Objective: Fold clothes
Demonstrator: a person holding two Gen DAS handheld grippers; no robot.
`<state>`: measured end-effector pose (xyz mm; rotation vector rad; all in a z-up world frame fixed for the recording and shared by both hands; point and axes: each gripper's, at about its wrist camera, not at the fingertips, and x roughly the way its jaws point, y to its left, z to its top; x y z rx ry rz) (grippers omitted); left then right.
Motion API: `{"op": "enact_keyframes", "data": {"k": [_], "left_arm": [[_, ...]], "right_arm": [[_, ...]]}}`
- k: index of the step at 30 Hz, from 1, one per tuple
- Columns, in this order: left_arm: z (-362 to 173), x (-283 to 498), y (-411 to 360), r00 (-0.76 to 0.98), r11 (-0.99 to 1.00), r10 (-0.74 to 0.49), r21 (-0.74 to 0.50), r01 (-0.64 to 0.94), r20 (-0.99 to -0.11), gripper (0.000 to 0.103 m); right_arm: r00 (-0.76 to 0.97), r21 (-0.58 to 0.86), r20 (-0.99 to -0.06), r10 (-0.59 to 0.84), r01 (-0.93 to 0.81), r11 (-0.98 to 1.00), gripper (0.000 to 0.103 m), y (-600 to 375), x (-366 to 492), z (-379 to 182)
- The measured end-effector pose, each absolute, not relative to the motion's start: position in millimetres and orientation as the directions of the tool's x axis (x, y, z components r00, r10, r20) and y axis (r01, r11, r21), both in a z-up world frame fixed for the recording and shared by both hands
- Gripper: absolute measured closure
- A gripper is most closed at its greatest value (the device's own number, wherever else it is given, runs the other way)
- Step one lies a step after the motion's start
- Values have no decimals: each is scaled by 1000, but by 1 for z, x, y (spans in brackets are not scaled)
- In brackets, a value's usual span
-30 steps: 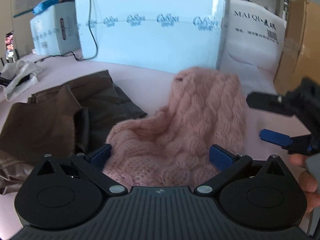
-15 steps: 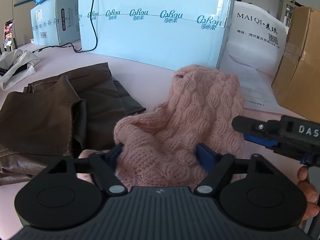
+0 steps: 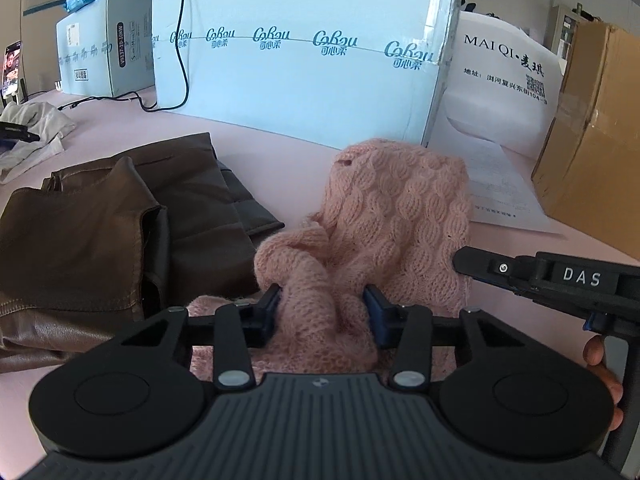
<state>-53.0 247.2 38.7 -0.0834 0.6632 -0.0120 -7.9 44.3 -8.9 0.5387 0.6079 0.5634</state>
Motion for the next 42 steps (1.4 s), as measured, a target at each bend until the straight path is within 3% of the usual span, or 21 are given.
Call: {"op": "enact_keyframes", "data": {"k": [6,17,24,31,38,42], "left_arm": [[41,-60,240,822,1000,-27,-22,17,-569,78],[52,-78,207,869,996,-36,54,72,-494,81],[84,-105,144,864,958,-219,67,278,-453,82],[109,-137,39,755,809,-468,121,575,-459,83],[96,-164,-63,632,656,-568,174,735,-527,85],[84,-163,-79,546,608,-612,101,787,-572,84]], "right_arm": [[722,557,-344,601,-358,750,99,49,-17,-3],[797,598,-255,547,-314,737,101,15,-50,23],[876,570,-192,442,-267,777,101,-59,-105,57],[958,518,-130,255,-153,841,101,-160,-219,78],[983,456,-173,61,25,890,101,-221,-300,58],[971,426,-236,-39,140,894,101,-238,-316,50]]}}
